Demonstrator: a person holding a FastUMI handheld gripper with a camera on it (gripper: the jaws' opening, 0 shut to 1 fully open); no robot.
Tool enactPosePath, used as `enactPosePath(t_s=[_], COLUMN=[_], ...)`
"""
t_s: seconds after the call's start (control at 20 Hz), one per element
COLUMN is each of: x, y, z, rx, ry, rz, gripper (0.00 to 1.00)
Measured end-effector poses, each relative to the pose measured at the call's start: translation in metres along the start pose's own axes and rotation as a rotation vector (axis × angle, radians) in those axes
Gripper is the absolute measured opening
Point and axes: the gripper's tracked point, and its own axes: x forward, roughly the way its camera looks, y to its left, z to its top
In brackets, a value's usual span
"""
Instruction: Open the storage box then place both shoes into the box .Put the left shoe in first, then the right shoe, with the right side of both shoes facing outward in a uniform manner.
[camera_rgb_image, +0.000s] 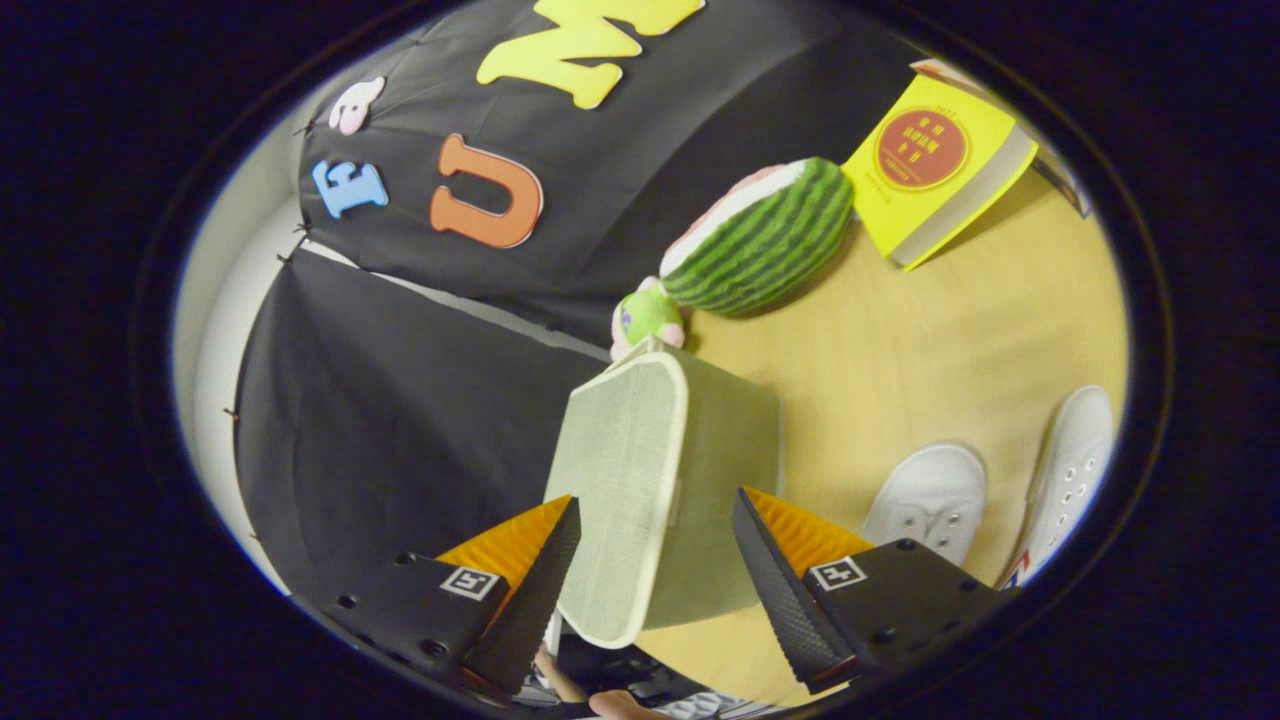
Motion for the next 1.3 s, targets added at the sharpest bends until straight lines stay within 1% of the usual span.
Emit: enactPosePath(t_s=[0.15, 0.2, 0.35, 0.4, 0.55, 0.6, 0.7, 0.85, 1.0, 1.15, 1.3], x=[0.016, 0.020, 0.024, 0.026, 0.024, 0.021, 0.015, 0.006, -0.002, -0.001, 0.008], y=[-0.010, -0.008, 0.001, 0.005, 0.005, 0.007, 0.014, 0.046, 0.084, 0.125, 0.159], z=[-0.005, -0.004, -0.007, -0.007, -0.009, -0.009, -0.007, -0.009, -0.006, -0.014, -0.018], rx=[0.005, 0.013, 0.081, 0.100, 0.135, 0.130, 0.117, 0.092, 0.067, 0.019, -0.037], ry=[0.097, 0.119, 0.151, 0.151, 0.150, 0.148, 0.134, 0.129, 0.075, 0.072, 0.020], rz=[-0.014, 0.003, 0.085, 0.110, 0.125, 0.122, 0.110, 0.148, 0.159, 0.179, 0.191], gripper=[0.93, 0.92, 0.81, 0.76, 0.11, 0.07, 0.05, 0.06, 0.06, 0.06, 0.05])
